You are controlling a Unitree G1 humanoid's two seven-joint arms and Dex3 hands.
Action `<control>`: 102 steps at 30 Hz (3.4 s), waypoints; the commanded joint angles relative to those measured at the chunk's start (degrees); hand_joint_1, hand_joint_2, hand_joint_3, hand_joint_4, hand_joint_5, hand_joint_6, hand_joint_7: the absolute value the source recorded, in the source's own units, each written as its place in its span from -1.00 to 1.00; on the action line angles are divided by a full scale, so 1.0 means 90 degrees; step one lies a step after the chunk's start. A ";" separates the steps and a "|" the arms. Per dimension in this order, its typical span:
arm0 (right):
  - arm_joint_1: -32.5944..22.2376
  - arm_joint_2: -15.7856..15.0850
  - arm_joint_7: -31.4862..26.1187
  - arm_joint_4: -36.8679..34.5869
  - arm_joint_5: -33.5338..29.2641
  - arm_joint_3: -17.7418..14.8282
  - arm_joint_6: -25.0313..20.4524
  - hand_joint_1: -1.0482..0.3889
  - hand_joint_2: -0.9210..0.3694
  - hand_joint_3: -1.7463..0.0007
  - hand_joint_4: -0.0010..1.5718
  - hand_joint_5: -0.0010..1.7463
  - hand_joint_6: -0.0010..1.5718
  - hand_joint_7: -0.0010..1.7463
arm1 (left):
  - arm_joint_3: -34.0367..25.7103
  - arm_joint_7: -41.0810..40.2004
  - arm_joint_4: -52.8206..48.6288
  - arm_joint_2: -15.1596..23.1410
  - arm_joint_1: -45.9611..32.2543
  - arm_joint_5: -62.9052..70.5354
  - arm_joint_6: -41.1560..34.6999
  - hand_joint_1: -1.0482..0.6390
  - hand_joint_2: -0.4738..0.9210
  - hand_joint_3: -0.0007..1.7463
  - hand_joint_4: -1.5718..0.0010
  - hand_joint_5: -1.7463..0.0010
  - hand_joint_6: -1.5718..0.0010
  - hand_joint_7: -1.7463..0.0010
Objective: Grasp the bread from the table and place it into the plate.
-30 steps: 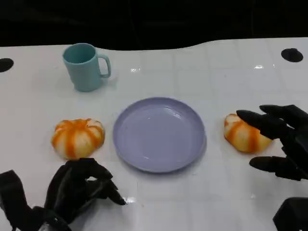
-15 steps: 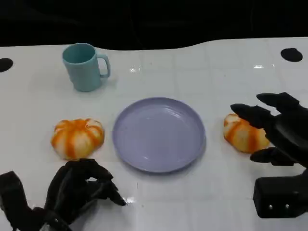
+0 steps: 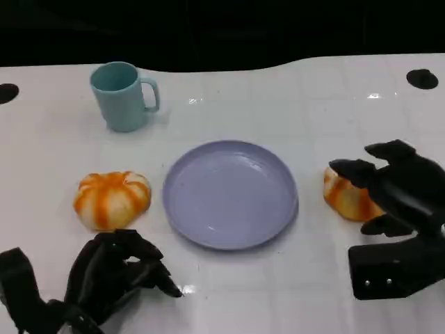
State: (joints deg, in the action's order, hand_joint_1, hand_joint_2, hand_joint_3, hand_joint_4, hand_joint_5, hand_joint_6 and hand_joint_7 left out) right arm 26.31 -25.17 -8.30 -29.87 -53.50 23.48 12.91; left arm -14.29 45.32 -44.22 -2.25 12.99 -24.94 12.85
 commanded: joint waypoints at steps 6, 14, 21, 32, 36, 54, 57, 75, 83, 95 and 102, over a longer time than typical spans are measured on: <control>0.0798 0.0320 -0.0516 -0.1516 -0.0119 0.0606 -0.0073 -0.08 -0.72 1.00 -0.78 -0.71 -0.56 -1.00 | -0.0027 -0.0037 0.0050 0.0081 -0.0025 0.0000 0.0021 -1.00 0.55 -1.00 -1.00 0.31 -1.00 0.58; 0.1309 0.0665 -0.0685 -0.2741 0.0024 0.0868 -0.0106 -0.11 -0.75 0.99 -0.73 -0.78 -0.58 -0.99 | -0.0038 -0.0024 0.0071 0.0096 -0.0043 -0.0015 0.0003 -1.00 0.54 -1.00 -1.00 0.32 -1.00 0.58; 0.1600 0.0879 -0.1256 -0.3583 0.0322 0.0866 0.0097 0.08 -0.94 0.98 -0.11 -0.82 -0.16 -0.93 | -0.0029 -0.0005 0.0109 0.0095 -0.0080 -0.0009 0.0032 -1.00 0.55 -1.00 -1.00 0.31 -1.00 0.57; 0.1806 0.0830 -0.3253 -0.4392 0.0332 0.1086 0.1017 0.27 -0.99 0.98 0.14 0.90 0.68 -0.67 | -0.0025 -0.0040 0.0184 0.0080 -0.0125 -0.0019 -0.0016 -1.00 0.55 -1.00 -1.00 0.31 -1.00 0.57; 0.1851 0.0859 -0.3775 -0.4539 0.0343 0.1147 0.1165 0.28 -0.98 0.91 0.22 0.99 0.13 0.58 | -0.0027 -0.0025 0.0177 0.0080 -0.0124 -0.0021 -0.0014 -1.00 0.54 -1.00 -1.00 0.31 -1.00 0.57; 0.1957 0.1034 -0.4421 -0.4191 0.0896 0.0824 0.1762 0.34 -0.08 -0.40 0.25 1.00 0.02 0.84 | -0.0026 -0.0005 0.0159 0.0109 -0.0108 -0.0007 -0.0031 -1.00 0.54 -1.00 -1.00 0.31 -1.00 0.57; 0.1962 0.1059 -0.4410 -0.4021 0.0994 0.0756 0.1871 0.35 -0.04 -0.46 0.27 1.00 0.02 0.87 | -0.0024 -0.0031 0.0176 0.0103 -0.0115 -0.0002 -0.0039 -1.00 0.54 -1.00 -1.00 0.31 -1.00 0.57; 0.2211 0.1558 -0.3824 -0.3058 0.1170 0.0625 0.2657 0.32 0.10 -0.72 0.32 1.00 0.08 0.87 | -0.0013 -0.0036 0.0101 0.0093 -0.0079 0.0028 0.0008 -1.00 0.54 -1.00 -1.00 0.32 -1.00 0.58; 0.2521 0.1950 -0.3331 -0.3299 0.1120 0.0749 0.2750 0.29 0.05 -0.65 0.30 1.00 0.07 0.82 | 0.0016 -0.0045 0.0174 0.0084 -0.0148 0.0049 0.0075 -1.00 0.56 -0.99 -1.00 0.32 -1.00 0.58; 0.2898 0.2528 -0.2913 -0.4138 0.0942 0.1097 0.2435 0.20 -0.21 -0.33 0.17 1.00 0.11 0.45 | 0.0044 -0.0069 0.0259 0.0086 -0.0197 0.0040 0.0018 -1.00 0.55 -1.00 -1.00 0.31 -1.00 0.57; 0.2898 0.2670 -0.2408 -0.4438 0.1129 0.0995 0.2335 0.17 -0.36 0.05 0.06 0.48 0.12 -0.10 | 0.0050 -0.0083 0.0294 0.0076 -0.0219 0.0040 -0.0005 -1.00 0.55 -1.00 -1.00 0.31 -1.00 0.57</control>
State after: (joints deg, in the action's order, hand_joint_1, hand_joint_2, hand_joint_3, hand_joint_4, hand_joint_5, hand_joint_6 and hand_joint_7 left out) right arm 51.36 -1.30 -31.75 -69.03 -44.95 33.11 33.95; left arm -13.82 45.28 -42.33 -2.24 11.85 -24.78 12.90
